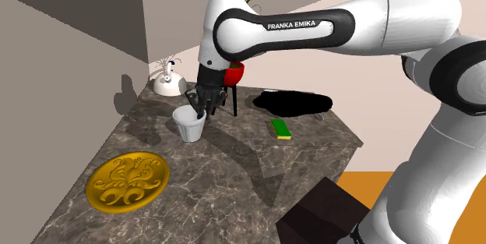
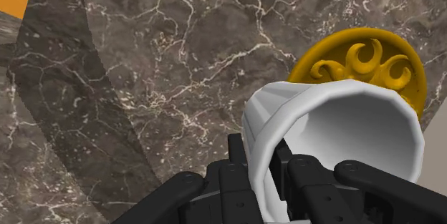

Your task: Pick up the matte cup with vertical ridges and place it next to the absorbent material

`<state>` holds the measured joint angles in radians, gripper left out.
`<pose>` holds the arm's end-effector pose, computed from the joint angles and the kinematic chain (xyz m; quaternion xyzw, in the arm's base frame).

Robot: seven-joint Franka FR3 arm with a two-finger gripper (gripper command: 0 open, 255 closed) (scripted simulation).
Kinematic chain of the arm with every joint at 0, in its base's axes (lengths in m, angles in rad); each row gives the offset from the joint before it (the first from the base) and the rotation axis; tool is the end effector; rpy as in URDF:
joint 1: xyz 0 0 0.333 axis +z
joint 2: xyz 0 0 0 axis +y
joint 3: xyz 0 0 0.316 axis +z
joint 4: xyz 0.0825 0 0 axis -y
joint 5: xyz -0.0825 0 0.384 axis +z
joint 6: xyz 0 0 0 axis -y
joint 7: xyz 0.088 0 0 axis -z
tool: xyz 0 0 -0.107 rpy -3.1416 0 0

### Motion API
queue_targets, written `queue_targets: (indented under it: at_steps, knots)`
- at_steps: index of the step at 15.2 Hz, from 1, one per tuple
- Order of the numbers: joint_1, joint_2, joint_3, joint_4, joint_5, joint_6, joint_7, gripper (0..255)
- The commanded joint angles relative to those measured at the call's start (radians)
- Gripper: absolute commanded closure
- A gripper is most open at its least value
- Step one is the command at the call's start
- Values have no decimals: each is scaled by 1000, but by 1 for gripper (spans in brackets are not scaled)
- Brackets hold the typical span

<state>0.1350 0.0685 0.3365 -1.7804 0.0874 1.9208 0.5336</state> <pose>0.5255 0.2696 0.5187 -0.9969 0.0452 -0.0076 0.0645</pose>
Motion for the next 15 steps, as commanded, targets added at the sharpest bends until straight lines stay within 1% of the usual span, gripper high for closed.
queue_targets:
  at_steps: [1, 8, 15]
  knots:
    - [-25, -17, -20, -18, 11, -3, -49, 255]
    - [-111, -38, -98, -36, 30, -23, -218, 255]
    - [-194, -11, -175, 3, 34, -55, -376, 255]
